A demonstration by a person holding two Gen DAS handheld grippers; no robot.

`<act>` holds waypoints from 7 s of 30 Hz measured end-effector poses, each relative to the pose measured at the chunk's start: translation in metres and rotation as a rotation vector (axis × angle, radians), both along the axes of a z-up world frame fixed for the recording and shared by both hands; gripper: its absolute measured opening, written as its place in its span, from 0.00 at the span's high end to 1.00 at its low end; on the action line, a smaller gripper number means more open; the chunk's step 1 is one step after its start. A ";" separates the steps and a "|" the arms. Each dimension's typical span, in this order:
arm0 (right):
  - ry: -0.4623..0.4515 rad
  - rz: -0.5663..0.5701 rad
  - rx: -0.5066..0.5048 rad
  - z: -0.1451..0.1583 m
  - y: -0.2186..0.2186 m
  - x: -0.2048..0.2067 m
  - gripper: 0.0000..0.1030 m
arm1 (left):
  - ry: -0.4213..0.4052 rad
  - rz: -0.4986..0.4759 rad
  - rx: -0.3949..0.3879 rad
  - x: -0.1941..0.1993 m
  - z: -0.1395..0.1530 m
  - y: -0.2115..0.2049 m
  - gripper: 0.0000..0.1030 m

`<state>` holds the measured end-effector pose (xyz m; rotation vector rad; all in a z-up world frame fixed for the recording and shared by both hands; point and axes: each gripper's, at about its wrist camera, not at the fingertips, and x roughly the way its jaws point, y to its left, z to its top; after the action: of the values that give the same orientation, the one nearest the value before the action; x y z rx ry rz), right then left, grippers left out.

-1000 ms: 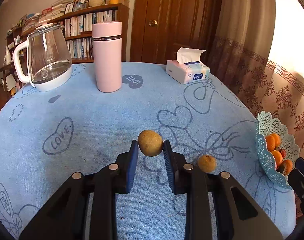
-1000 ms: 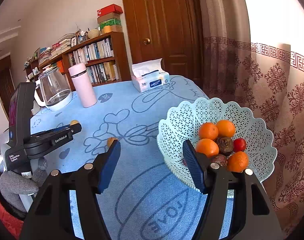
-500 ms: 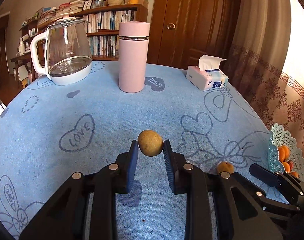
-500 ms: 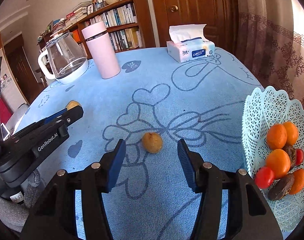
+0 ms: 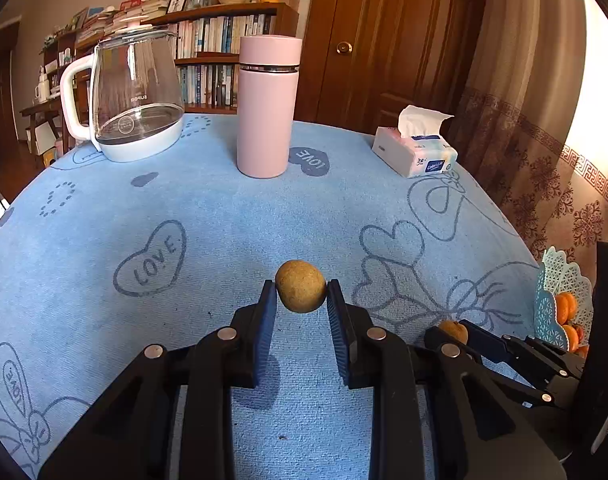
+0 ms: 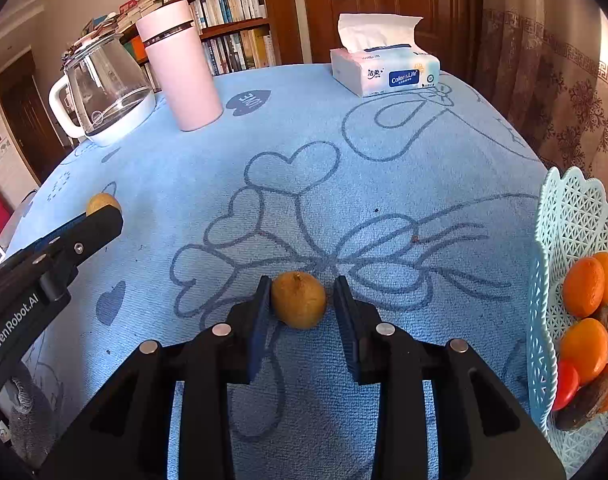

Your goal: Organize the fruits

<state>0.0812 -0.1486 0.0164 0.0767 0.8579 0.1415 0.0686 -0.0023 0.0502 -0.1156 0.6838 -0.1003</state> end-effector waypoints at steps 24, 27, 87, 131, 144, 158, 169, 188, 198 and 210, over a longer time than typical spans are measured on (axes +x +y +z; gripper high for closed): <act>-0.128 -0.133 0.098 0.058 -0.061 -0.035 0.74 | 0.000 -0.019 0.013 -0.002 -0.001 -0.006 0.75; -0.130 -0.173 0.116 0.061 -0.080 -0.039 0.74 | 0.001 -0.023 0.016 -0.002 -0.002 -0.007 0.74; -0.315 -0.671 0.223 0.032 -0.228 -0.185 0.38 | -0.004 -0.522 -0.027 -0.073 0.028 -0.168 0.74; -0.377 -0.669 0.284 0.059 -0.251 -0.212 0.04 | -0.155 -0.357 0.149 -0.089 0.032 -0.176 0.05; -0.408 -0.550 0.077 0.076 -0.218 -0.224 0.03 | -0.238 -0.326 0.189 -0.103 0.040 -0.173 0.05; -0.335 -0.440 -0.004 0.060 -0.189 -0.210 0.03 | -0.247 -0.302 0.216 -0.107 0.034 -0.172 0.05; -0.327 -0.444 -0.012 0.057 -0.190 -0.208 0.03 | -0.258 -0.318 0.228 -0.110 0.034 -0.174 0.05; -0.327 -0.424 -0.081 0.057 -0.181 -0.205 0.03 | -0.257 -0.321 0.232 -0.112 0.034 -0.175 0.05; -0.325 -0.409 -0.122 0.055 -0.174 -0.204 0.03 | -0.244 -0.301 0.250 -0.112 0.031 -0.176 0.05; -0.310 -0.405 -0.127 0.052 -0.173 -0.201 0.03 | -0.243 -0.311 0.264 -0.113 0.030 -0.178 0.05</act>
<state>-0.1197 -0.3220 0.0682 0.1052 0.5268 -0.2748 -0.0444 -0.1803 0.0800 0.2541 0.4626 -0.3160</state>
